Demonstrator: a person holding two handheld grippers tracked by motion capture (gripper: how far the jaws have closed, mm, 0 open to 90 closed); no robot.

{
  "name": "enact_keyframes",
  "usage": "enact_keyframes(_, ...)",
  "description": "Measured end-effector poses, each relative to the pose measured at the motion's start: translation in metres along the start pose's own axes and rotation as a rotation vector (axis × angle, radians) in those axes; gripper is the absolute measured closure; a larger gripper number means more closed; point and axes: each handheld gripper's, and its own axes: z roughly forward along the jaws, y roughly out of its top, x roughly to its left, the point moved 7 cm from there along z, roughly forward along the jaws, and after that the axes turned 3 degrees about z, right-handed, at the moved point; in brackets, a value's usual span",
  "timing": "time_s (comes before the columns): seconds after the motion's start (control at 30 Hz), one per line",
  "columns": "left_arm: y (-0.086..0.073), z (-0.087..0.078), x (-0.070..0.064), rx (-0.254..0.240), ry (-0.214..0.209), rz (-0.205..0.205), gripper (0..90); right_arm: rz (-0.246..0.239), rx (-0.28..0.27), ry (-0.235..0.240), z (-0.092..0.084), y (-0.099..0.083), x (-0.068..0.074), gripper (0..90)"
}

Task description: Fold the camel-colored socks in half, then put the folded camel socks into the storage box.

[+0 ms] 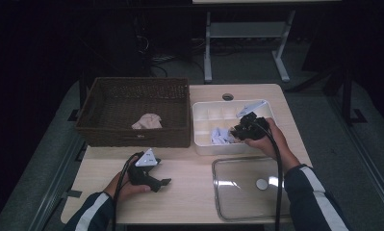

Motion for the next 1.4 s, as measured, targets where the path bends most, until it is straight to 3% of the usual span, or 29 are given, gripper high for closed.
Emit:
enact_keyframes(0.3, 0.0, 0.0, 0.0, -0.002, 0.0, -0.003, 12.4, -0.077, -0.118, 0.085, -0.022, 0.013, 0.045, 52.1)
enact_keyframes(0.37, 0.0, 0.0, 0.0, -0.002, -0.001, -0.001, 12.4, -0.093, -0.12, 0.095, -0.021, 0.014, 0.057, 50.5)
enact_keyframes(0.6, 0.0, 0.0, 0.0, -0.001, -0.001, -0.008, 12.4, -0.22, -0.122, 0.178, -0.013, 0.012, 0.099, 45.7)
enact_keyframes(0.73, 0.0, 0.0, 0.0, 0.005, -0.001, -0.009, 12.4, -0.239, -0.122, 0.216, -0.004, 0.004, 0.114, 43.1)
enact_keyframes(0.83, 0.001, -0.001, 0.001, 0.024, 0.005, -0.009, 12.6, -0.287, -0.099, 0.212, 0.004, -0.004, 0.121, 40.8)
enact_keyframes(0.87, 0.002, -0.001, 0.001, 0.032, 0.004, -0.002, 13.6, -0.273, -0.101, 0.225, 0.006, -0.006, 0.125, 40.5)
enact_keyframes(0.97, 0.005, -0.003, 0.003, 0.05, 0.036, 0.021, 19.6, -0.313, -0.086, 0.218, 0.012, -0.011, 0.131, 37.5)
enact_keyframes(1.07, 0.008, -0.008, 0.004, 0.061, 0.029, 0.02, 23.7, -0.284, -0.106, 0.231, 0.013, -0.013, 0.135, 36.4)
enact_keyframes(1.2, 0.02, -0.023, 0.007, -0.004, 0.026, 0.021, 23.9, -0.285, -0.106, 0.231, 0.019, -0.019, 0.144, 33.3)
enact_keyframes(1.4, 0.049, -0.063, 0.023, -0.123, 0.073, 0.006, 23.9, -0.303, -0.087, 0.257, 0.027, -0.025, 0.157, 33.0)
